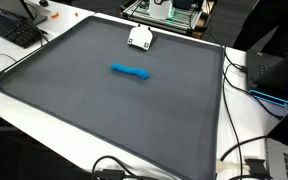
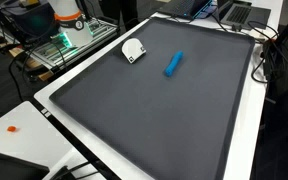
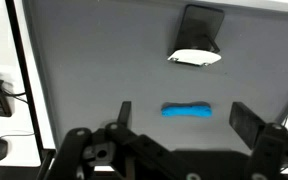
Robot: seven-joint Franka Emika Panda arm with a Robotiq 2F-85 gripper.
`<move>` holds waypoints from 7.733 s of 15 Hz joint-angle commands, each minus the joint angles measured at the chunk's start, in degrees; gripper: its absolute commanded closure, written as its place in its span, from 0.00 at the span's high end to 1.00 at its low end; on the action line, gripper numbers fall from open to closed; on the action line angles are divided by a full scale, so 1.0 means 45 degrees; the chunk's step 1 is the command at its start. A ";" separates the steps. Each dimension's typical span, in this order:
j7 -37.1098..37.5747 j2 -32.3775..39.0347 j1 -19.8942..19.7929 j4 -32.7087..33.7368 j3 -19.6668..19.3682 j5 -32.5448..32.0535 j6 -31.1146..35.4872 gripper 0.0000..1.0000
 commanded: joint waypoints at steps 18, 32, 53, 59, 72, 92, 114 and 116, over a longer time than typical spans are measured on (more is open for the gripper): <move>1.0567 0.3981 0.0015 -0.1099 0.4871 0.3787 0.2267 1.00; 1.3671 0.6231 0.0412 -0.0985 0.5310 0.4348 0.3169 1.00; 1.8361 0.9712 0.0638 -0.0993 0.5196 0.4820 0.7001 1.00; 1.8806 1.0674 0.0702 -0.0987 0.5168 0.4688 0.8684 1.00; 2.0605 1.2061 0.0894 -0.0982 0.4816 0.3977 1.1481 0.95; 2.3499 1.1546 0.1031 -0.1124 0.4450 0.2753 1.1174 0.00; 1.4564 1.2210 0.2632 0.3924 0.5211 0.5047 0.6624 0.01; 1.3439 1.2783 0.2643 0.4531 0.5288 0.4791 0.6240 0.01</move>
